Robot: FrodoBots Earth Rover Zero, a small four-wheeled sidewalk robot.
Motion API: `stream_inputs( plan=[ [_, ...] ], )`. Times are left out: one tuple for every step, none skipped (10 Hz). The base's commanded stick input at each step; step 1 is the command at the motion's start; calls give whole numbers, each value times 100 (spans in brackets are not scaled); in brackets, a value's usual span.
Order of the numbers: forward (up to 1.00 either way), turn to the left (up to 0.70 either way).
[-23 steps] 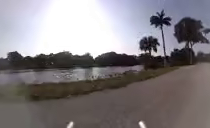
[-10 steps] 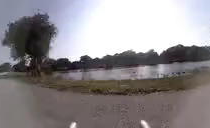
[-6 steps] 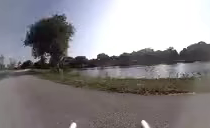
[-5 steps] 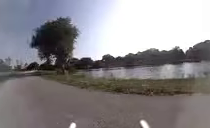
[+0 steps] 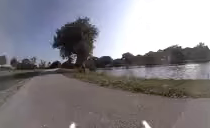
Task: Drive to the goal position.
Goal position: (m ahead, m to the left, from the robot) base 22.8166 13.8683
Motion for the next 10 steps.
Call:
stream_inputs(
  plan=[
    [0,100],
    [0,100],
    [0,100],
    [0,100],
    [0,100],
    [0,100],
    [0,100],
    [4,40],
    [70,5],
    [94,3]
  ],
)
